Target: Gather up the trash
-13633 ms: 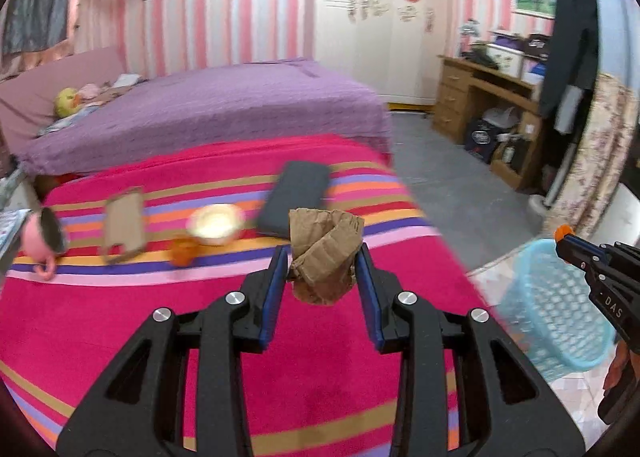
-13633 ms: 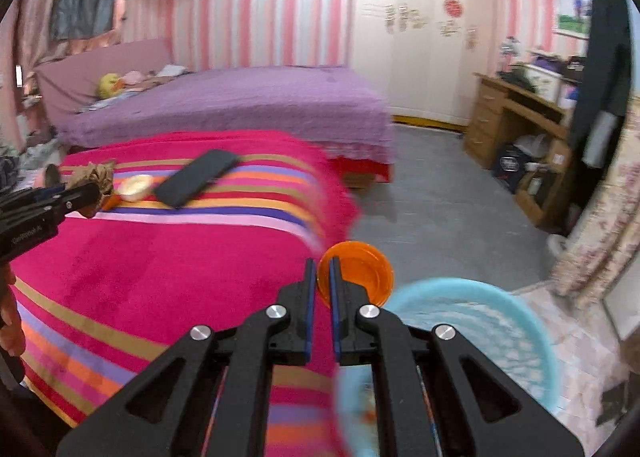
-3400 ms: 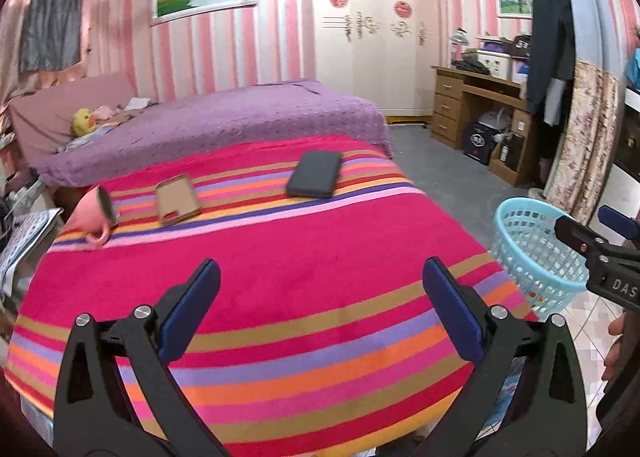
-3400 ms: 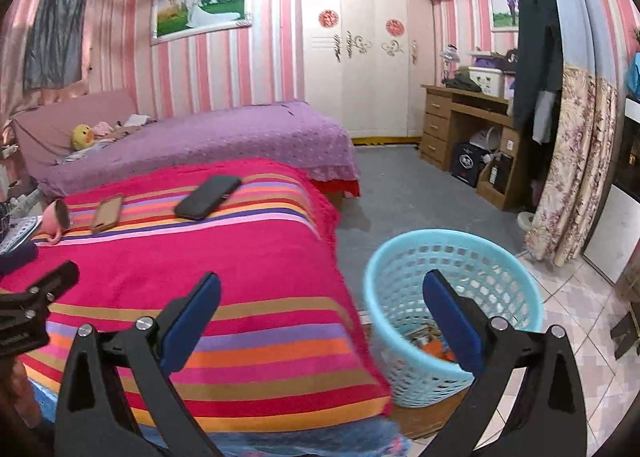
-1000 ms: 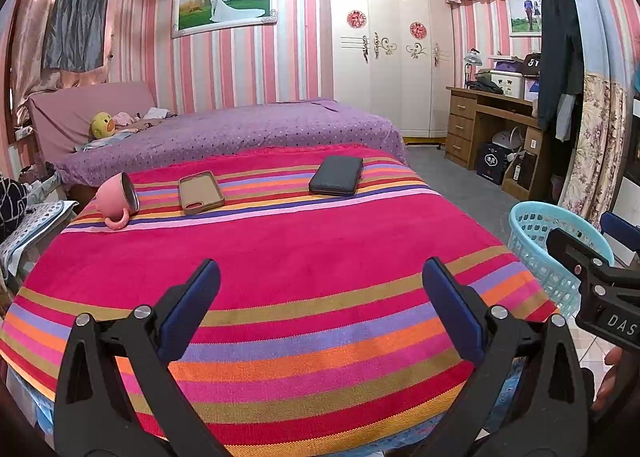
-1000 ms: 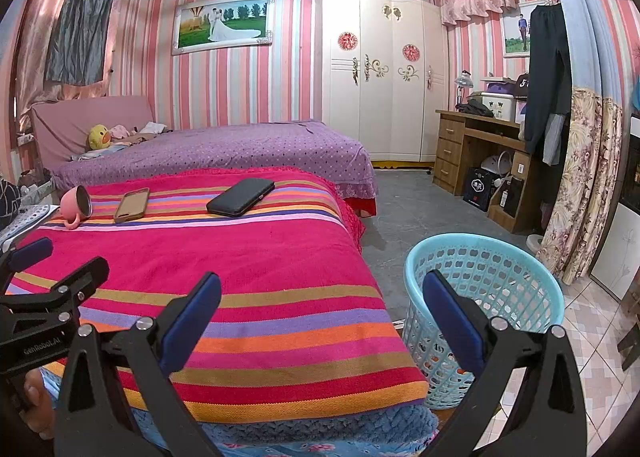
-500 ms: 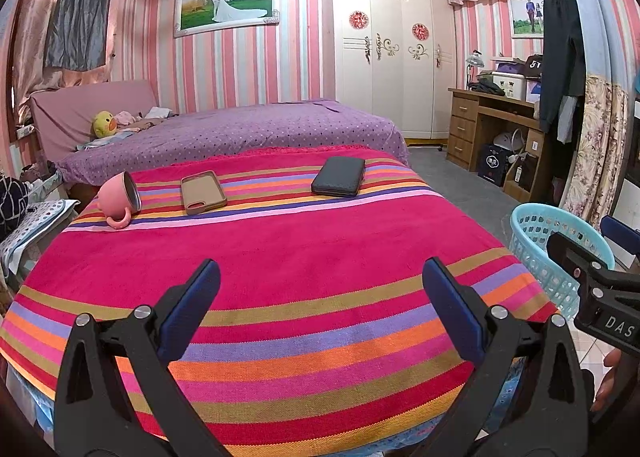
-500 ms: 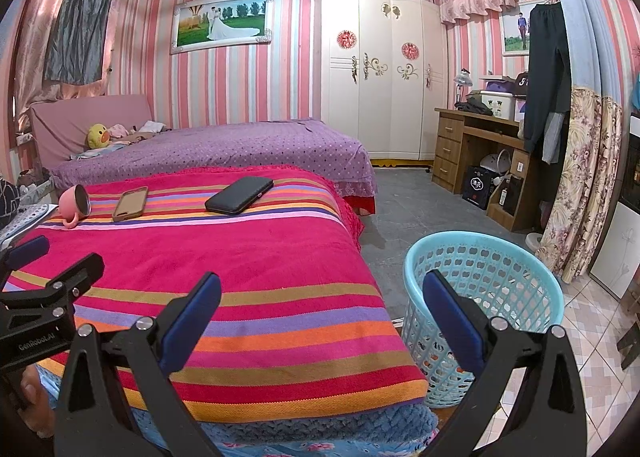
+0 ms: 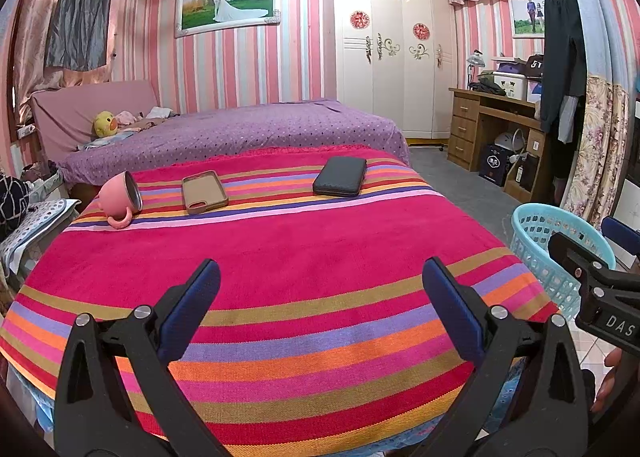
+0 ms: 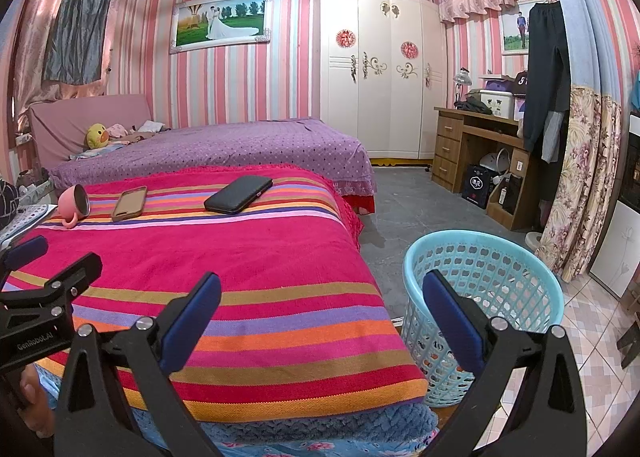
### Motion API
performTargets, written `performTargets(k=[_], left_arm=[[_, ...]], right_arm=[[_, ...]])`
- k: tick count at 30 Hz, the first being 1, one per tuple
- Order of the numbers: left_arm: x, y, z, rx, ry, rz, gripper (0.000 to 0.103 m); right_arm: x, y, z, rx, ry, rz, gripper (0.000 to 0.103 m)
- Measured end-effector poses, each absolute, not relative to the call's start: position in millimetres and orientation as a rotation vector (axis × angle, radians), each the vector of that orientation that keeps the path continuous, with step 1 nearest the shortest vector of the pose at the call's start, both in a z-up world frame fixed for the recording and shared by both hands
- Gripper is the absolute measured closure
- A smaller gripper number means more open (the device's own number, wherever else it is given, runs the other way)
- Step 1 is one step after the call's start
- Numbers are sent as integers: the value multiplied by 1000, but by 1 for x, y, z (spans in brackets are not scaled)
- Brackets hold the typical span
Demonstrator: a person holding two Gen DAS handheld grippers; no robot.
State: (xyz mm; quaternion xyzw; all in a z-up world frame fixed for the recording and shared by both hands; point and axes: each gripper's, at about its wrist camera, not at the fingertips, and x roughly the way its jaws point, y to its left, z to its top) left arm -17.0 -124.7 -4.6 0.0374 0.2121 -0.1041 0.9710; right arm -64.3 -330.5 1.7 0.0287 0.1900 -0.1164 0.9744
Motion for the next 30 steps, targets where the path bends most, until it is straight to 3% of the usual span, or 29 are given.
performTargets(k=[30], left_arm=[[-17, -122, -4, 53, 440, -202, 5]], right_arm=[[-66, -335, 0, 53, 384, -241, 5]])
